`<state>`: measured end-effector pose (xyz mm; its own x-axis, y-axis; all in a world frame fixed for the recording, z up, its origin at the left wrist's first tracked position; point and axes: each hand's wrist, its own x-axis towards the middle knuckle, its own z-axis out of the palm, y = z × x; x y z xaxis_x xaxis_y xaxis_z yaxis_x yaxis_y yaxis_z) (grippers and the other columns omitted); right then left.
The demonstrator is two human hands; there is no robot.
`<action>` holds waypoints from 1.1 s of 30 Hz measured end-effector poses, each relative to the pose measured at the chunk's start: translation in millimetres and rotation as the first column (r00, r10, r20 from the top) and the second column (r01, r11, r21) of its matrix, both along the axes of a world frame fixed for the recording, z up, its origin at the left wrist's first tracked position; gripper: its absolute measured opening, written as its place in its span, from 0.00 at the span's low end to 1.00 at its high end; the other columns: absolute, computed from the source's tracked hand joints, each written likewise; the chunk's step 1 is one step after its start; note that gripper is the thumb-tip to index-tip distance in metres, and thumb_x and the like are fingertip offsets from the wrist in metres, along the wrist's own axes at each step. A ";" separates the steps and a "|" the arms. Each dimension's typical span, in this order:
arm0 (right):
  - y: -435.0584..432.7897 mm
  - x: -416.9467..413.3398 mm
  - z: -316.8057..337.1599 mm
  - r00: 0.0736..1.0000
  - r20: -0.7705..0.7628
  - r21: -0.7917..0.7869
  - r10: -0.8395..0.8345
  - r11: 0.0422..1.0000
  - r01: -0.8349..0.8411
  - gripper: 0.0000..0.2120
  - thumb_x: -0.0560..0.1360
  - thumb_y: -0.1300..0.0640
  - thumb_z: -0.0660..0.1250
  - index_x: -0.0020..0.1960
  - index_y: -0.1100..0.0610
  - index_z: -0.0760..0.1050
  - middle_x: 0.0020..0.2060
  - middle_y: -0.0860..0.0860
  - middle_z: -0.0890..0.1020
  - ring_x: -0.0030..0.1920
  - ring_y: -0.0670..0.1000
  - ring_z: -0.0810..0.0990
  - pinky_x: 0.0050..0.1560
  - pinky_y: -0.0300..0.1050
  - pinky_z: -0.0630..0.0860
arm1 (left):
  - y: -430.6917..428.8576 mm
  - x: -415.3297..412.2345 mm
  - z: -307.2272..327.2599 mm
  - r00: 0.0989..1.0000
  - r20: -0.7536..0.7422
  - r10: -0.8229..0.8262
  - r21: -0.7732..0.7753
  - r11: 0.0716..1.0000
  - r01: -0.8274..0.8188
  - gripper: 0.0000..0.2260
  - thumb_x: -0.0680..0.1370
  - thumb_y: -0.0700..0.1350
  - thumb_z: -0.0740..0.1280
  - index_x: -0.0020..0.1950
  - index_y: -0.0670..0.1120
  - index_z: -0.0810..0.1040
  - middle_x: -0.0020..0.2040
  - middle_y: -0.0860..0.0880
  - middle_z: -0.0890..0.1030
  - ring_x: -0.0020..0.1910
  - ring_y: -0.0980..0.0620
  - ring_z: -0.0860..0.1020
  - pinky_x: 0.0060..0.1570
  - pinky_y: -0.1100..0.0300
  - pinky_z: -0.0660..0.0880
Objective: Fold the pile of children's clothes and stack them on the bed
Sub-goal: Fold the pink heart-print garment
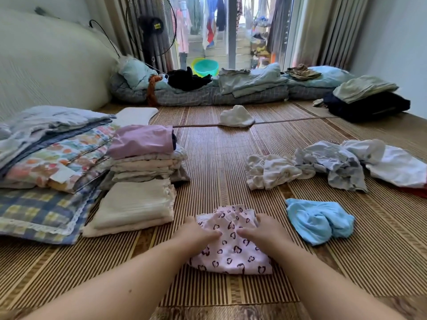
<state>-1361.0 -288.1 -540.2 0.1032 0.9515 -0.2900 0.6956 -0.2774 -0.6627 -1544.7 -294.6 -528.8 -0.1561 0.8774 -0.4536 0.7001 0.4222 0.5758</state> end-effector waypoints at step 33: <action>-20.4 -36.5 78.3 0.750 -0.645 0.130 0.146 0.988 -0.080 0.32 0.73 0.58 0.71 0.73 0.51 0.61 0.56 0.57 0.79 0.47 0.57 0.84 0.45 0.51 0.82 | -68.2 -11.5 12.2 -0.020 0.976 0.218 -0.216 0.946 -0.243 0.30 0.76 0.32 0.61 0.72 0.58 0.65 0.65 0.34 0.75 0.42 0.37 0.83 0.34 0.48 0.79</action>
<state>-1397.5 -308.5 -461.8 -0.1894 0.9686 -0.1611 0.1089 -0.1423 -0.9838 -1556.2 -362.9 -516.6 0.2295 0.9054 -0.3572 -0.6751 0.4125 0.6117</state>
